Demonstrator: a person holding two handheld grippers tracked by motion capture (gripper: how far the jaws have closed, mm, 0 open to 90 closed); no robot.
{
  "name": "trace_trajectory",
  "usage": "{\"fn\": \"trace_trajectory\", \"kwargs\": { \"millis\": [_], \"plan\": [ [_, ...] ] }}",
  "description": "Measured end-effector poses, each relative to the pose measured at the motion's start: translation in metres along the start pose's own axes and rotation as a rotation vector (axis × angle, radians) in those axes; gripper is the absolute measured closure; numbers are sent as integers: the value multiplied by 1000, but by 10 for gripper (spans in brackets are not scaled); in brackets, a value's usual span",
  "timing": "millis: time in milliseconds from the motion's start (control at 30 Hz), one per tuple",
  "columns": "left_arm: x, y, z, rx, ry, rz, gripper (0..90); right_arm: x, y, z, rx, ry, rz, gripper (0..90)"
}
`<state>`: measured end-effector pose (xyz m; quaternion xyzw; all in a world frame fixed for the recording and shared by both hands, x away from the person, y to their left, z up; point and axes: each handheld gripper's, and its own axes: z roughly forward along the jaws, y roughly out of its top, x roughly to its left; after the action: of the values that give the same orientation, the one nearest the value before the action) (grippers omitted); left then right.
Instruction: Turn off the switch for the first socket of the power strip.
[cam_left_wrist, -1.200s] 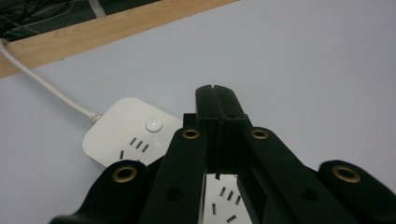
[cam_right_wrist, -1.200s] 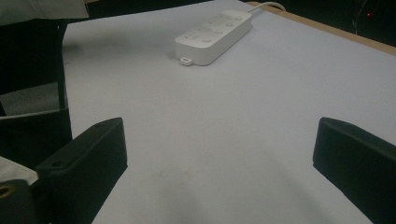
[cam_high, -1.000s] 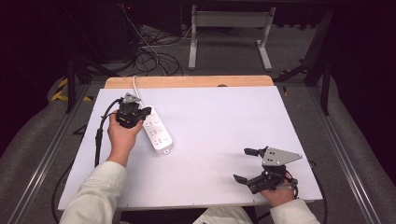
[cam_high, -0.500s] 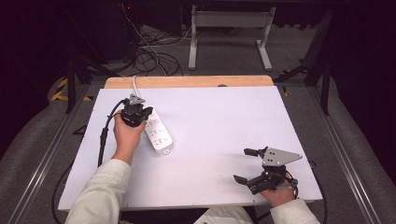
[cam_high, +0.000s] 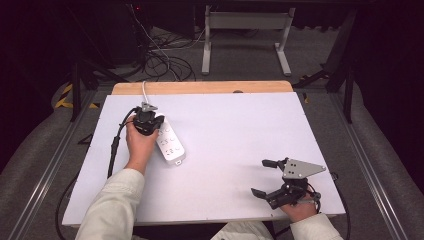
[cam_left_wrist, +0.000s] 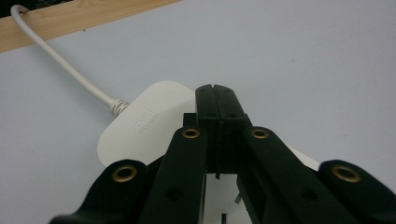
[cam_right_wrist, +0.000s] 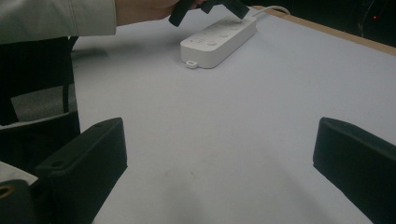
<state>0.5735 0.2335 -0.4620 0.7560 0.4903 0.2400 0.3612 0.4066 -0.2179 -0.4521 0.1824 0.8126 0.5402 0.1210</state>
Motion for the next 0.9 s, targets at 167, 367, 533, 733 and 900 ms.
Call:
{"fn": "trace_trajectory", "kwargs": {
  "millis": [167,367,533,733,900],
  "plan": [
    [1,-1,4,4,14,-2,900,0,0,-1,-1,-1,0,33],
    [1,-1,4,-1,23,0,900,0,0,-1,0,-2,-1,33],
    [0,-1,5,-2,34,21,900,0,0,-1,-1,-3,0,33],
    [-3,-2,6,-2,63,57,900,-1,-1,0,1,-6,6,33],
    [-5,-2,8,-5,60,73,900,-1,-1,-1,-2,-5,7,33]
  ]
}}
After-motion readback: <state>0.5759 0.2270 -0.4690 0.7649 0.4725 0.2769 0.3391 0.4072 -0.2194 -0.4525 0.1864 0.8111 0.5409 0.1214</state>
